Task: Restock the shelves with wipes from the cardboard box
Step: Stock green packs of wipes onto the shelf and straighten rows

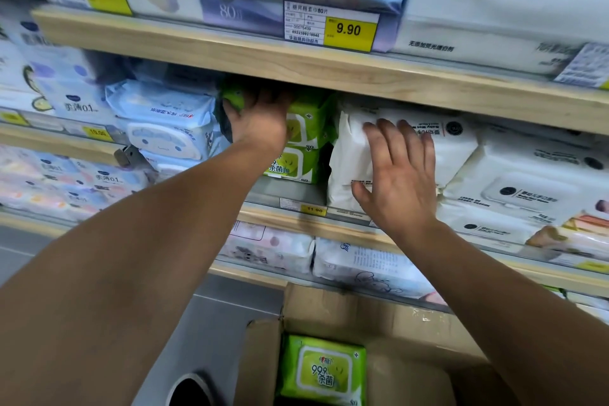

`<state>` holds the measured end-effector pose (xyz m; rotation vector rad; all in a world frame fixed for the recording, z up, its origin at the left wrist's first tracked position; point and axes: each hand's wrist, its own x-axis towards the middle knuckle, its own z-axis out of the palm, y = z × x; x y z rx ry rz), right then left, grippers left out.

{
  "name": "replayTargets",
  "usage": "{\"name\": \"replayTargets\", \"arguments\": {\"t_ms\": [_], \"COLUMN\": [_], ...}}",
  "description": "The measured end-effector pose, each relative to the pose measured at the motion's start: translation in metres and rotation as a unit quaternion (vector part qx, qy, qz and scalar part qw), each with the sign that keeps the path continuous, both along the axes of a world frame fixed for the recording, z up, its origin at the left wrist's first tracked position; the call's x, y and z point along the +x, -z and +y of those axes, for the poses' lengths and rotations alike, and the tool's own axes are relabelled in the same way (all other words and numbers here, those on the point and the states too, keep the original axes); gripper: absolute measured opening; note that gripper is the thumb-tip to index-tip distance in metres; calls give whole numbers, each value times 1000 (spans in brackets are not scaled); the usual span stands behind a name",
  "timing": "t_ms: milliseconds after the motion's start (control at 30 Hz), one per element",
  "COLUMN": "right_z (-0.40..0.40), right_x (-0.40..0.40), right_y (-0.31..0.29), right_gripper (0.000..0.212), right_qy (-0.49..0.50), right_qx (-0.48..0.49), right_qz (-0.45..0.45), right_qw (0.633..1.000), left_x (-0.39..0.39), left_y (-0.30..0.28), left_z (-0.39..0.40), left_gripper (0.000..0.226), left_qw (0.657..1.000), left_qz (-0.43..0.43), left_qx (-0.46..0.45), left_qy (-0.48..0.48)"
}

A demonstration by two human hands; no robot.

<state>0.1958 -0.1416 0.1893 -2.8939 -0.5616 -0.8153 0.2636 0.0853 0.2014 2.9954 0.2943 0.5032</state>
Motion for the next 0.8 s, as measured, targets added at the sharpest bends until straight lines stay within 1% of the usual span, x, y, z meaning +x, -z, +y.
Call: {"name": "replayTargets", "arguments": {"t_ms": [100, 267, 467, 567, 667, 800], "right_z": [1, 2, -3, -12, -22, -39], "right_x": [-1, -9, -37, -61, -91, -130], "right_y": [-2, -11, -22, -20, -10, 21], "right_gripper": [84, 86, 87, 86, 86, 86], "right_qy": [1, 8, 0, -12, -30, -40], "right_qx": [-5, -21, -3, 5, 14, 12], "right_qz": [10, 35, 63, 85, 115, 173], "right_qw": [1000, 999, 998, 996, 993, 984], "left_x": [-3, -31, -77, -108, -145, -191], "left_y": [0, -3, -2, 2, 13, 39], "left_z": [-1, -3, -15, -24, -40, -62], "left_gripper": [76, 66, 65, 68, 67, 67], "left_qw": [1000, 997, 994, 994, 991, 985], "left_qz": [-6, -79, -84, -58, -43, -16], "left_qx": [3, 11, -5, -35, -27, -20], "left_qy": [3, 16, 68, 85, 125, 168]}}
